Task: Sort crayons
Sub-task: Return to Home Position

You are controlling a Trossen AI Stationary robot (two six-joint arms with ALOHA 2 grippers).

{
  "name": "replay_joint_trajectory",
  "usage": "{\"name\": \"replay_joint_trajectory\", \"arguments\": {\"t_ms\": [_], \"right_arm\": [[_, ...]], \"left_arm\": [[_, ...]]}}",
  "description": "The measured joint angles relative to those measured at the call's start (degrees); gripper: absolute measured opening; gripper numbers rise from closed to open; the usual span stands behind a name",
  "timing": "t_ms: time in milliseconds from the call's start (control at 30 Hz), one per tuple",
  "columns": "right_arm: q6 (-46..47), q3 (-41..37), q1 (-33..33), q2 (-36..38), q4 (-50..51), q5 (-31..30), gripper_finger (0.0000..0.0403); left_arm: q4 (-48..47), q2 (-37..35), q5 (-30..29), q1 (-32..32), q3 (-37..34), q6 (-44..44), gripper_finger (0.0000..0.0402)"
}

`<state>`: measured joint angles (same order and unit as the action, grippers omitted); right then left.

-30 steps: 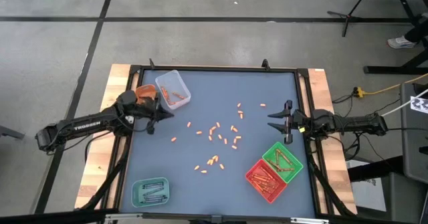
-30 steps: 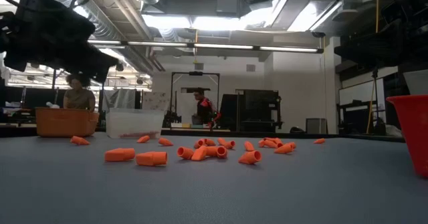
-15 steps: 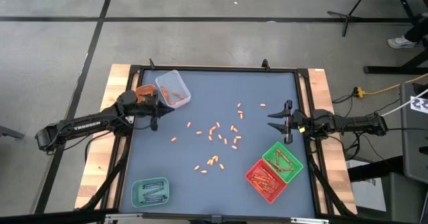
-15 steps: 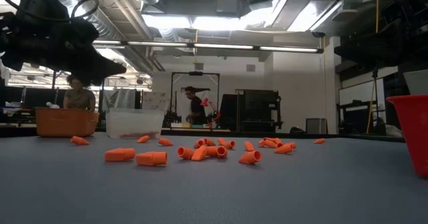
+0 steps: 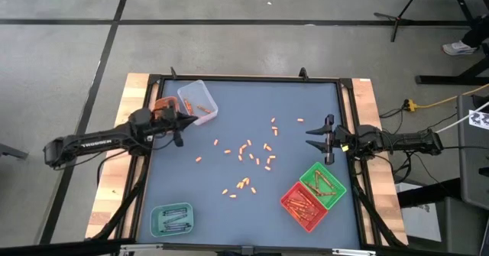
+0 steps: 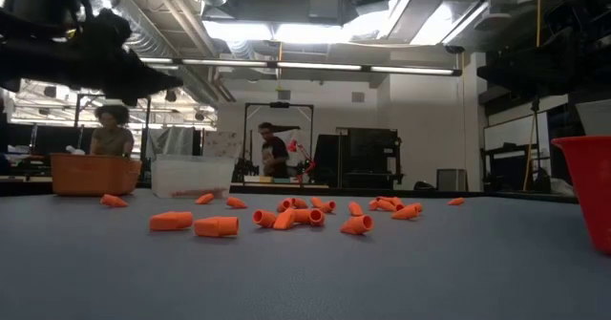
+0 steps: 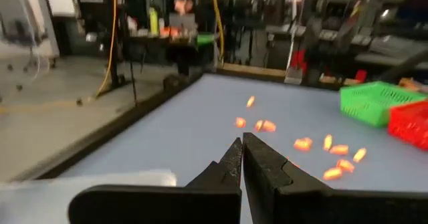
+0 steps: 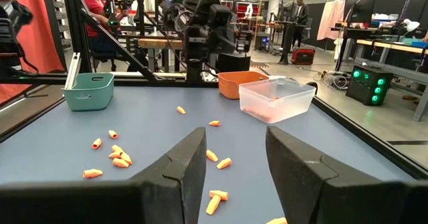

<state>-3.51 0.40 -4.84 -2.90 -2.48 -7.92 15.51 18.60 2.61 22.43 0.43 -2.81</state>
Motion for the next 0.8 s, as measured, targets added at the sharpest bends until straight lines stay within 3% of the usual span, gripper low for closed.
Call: {"name": "replay_joint_trajectory", "arguments": {"t_ms": [400, 600, 800], "right_arm": [[0.00, 0.00, -0.01, 0.00, 0.00, 0.00, 0.0154], [0.00, 0.00, -0.01, 0.00, 0.00, 0.01, 0.0154], [0.00, 0.00, 0.00, 0.00, -0.01, 0.01, 0.0154]], "left_arm": [[0.01, -12.89, -1.62, -10.48, 0.00, 0.00, 0.0000], [0.02, -18.18, -1.64, -12.03, 0.00, 0.00, 0.0000], [1.20, -18.48, -1.66, -12.15, 0.00, 0.00, 0.0000]]}}
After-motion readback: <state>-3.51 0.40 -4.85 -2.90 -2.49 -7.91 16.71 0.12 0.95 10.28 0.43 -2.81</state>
